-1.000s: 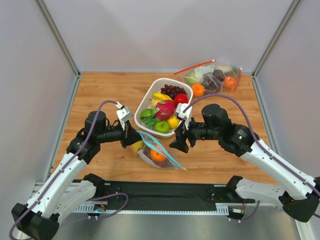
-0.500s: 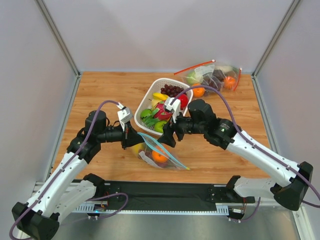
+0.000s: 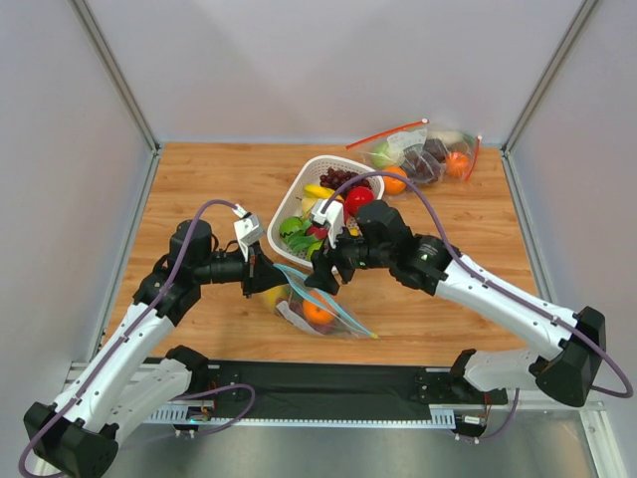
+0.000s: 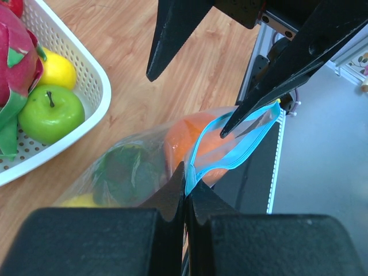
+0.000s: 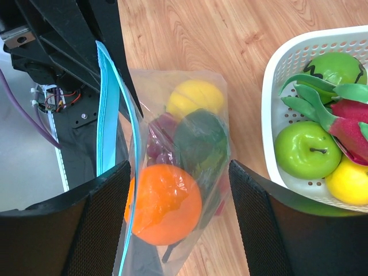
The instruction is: Open the zip-top bag and remove the fake food
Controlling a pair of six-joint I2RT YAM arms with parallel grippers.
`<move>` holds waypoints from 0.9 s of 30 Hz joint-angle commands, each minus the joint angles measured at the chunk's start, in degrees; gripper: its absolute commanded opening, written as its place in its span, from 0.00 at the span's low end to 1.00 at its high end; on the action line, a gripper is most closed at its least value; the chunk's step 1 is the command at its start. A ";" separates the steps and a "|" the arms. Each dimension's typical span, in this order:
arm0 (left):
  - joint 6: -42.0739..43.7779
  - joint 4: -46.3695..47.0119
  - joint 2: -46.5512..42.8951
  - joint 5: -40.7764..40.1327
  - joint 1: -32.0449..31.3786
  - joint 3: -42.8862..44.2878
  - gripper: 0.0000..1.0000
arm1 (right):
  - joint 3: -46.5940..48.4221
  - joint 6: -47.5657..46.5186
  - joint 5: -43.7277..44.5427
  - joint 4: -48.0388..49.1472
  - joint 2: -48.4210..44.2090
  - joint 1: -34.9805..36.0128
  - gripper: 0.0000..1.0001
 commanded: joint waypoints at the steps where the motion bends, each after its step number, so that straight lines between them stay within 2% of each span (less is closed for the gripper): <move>1: 0.54 3.22 -0.14 1.94 0.14 0.94 0.00 | 2.89 -0.08 2.11 1.37 1.16 0.99 0.70; 7: 0.37 3.49 -0.32 1.42 0.06 0.86 0.00 | 3.95 -1.22 4.93 0.40 3.62 3.98 0.66; 13: 0.37 3.84 -0.49 1.77 0.14 0.77 0.00 | 3.68 -1.31 6.43 0.57 5.56 5.65 0.56; 16: 0.19 4.10 -0.67 1.77 0.14 0.68 0.00 | 3.77 -1.31 6.43 0.66 6.35 5.82 0.44; 18: 0.02 4.19 -0.84 1.68 0.06 0.59 0.00 | 3.86 -1.31 6.51 0.66 6.52 5.91 0.28; 19: 0.02 4.19 -0.84 1.59 0.06 0.68 0.00 | 3.95 -1.31 6.60 0.58 6.79 6.00 0.12; 20: 0.02 4.19 -0.93 1.16 0.14 0.59 0.00 | 4.03 -1.31 7.21 0.40 6.79 6.00 0.05; 21: 0.02 4.10 -1.11 0.80 0.06 0.59 0.00 | 4.03 -1.31 7.74 0.14 6.79 6.00 0.00; 23: 0.02 3.75 -1.37 -1.38 0.14 0.77 0.00 | 4.12 -1.57 8.79 -0.39 6.26 5.91 0.00; 25: -0.16 2.79 -2.16 -3.76 0.14 0.85 0.11 | 4.21 -1.49 10.90 -1.09 5.74 5.91 0.00; 27: -0.25 1.21 -3.38 -9.55 0.14 1.91 0.30 | 4.91 -1.23 12.66 -1.97 5.03 5.91 0.00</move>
